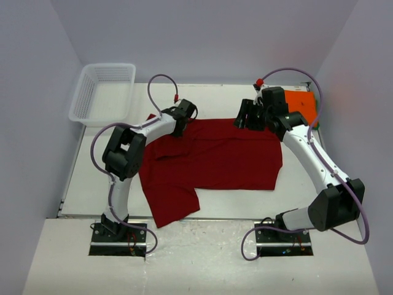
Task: Fold and stack the t-shirts
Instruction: Fold the flattened tshirt in 1/3 of the way
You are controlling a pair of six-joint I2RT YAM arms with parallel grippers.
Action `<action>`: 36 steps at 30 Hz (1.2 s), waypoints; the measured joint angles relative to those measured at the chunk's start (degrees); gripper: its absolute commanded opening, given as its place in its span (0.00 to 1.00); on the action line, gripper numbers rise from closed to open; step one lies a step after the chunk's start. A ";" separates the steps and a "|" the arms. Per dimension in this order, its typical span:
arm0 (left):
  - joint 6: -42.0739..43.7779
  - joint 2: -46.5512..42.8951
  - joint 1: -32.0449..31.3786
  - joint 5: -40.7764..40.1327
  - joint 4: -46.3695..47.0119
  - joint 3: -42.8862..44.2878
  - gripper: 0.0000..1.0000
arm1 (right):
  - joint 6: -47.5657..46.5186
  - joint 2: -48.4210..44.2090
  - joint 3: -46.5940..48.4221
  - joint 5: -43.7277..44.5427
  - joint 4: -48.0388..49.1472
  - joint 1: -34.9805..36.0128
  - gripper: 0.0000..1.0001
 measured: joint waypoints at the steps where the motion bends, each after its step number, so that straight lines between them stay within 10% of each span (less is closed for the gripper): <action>1: 0.17 0.50 0.24 0.35 0.02 0.00 0.00 | 0.00 0.00 0.00 0.02 -0.11 0.00 0.57; 26: 5.97 8.66 11.28 6.21 6.25 7.56 0.00 | 0.39 0.17 0.68 3.67 -2.34 0.50 0.73; 36: 4.61 2.27 10.51 6.10 8.74 0.48 0.39 | 2.32 -1.42 -8.41 8.28 -3.10 5.29 0.73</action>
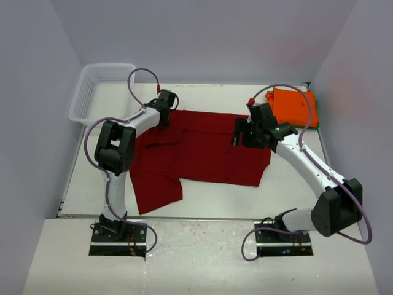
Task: Fold and stack the t-shirts
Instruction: Fold the flattened tshirt in 1/3 of the way, then grap the side of the flattened tshirt closest away from the robot with both arms
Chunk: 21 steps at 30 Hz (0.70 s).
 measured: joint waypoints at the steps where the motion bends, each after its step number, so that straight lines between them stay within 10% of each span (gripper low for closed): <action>1: -0.15 -0.79 -0.04 -0.15 0.00 -0.26 0.40 | 0.37 -0.72 -0.74 0.57 -0.50 0.26 0.73; 9: -2.12 -10.43 -0.94 -2.82 0.61 -3.28 0.43 | 3.56 -8.44 -6.32 4.09 -2.60 2.51 0.73; 15: -2.93 -17.53 -4.22 4.42 1.73 -5.86 0.00 | 8.63 -15.23 -14.05 7.65 -3.08 2.62 0.73; 21: -2.58 -17.81 -14.16 19.41 4.35 -8.46 0.23 | 13.18 -18.64 -16.04 10.93 -5.03 2.62 0.75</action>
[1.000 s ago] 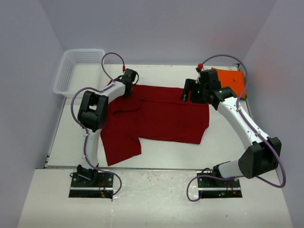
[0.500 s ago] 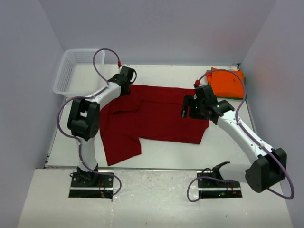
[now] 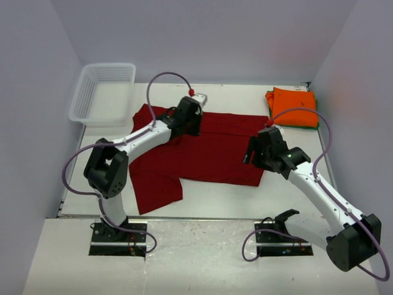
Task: Fold and stack the t-shirts
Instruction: Grap the side of the flattened tshirt closest away from the robot with both arms
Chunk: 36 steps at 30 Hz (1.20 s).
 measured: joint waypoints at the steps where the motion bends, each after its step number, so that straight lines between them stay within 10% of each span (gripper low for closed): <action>1: 0.24 0.37 -2.58 1.29 0.26 -0.15 0.28 | 0.72 0.22 -0.35 0.37 -0.15 -0.04 0.75; 8: 1.36 3.41 -18.64 2.49 1.51 -0.63 0.42 | 3.23 -4.57 -2.71 1.70 -1.81 -4.20 0.77; 18: 1.31 5.53 -23.30 -2.93 1.60 -1.53 0.54 | -0.42 -8.63 9.33 0.81 -3.19 -16.44 0.79; 36: 0.50 11.96 -27.78 -3.69 2.58 -2.34 0.42 | -4.42 -8.31 11.91 -6.84 -3.69 -20.74 0.79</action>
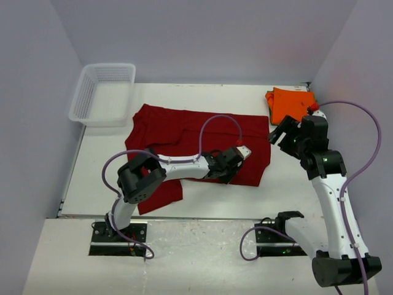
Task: Fold and stack the t-shirts
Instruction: Grap the side of the flattened tshirt closest away from the robot with both arms
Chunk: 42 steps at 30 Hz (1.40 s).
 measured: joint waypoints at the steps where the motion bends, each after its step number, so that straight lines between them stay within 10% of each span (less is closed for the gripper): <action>1: -0.02 0.42 0.00 0.00 0.17 0.00 0.40 | -0.02 0.00 -0.09 -0.28 0.02 0.00 0.79; 8: -0.24 1.44 0.02 -0.70 1.05 0.68 0.00 | -0.61 -0.22 -0.63 -0.66 0.04 0.00 0.79; 27: 3.10 2.10 4.07 -3.26 -3.63 10.97 0.00 | -1.81 2.58 -11.28 -6.69 3.23 1.16 0.77; 38: 3.65 1.99 13.11 -2.78 -4.15 8.04 0.00 | -2.01 6.43 -14.62 -7.13 4.37 4.33 0.47; 42: 3.76 2.12 15.32 -2.86 -4.20 8.41 0.20 | -1.46 10.54 -14.78 -7.10 5.29 7.85 0.48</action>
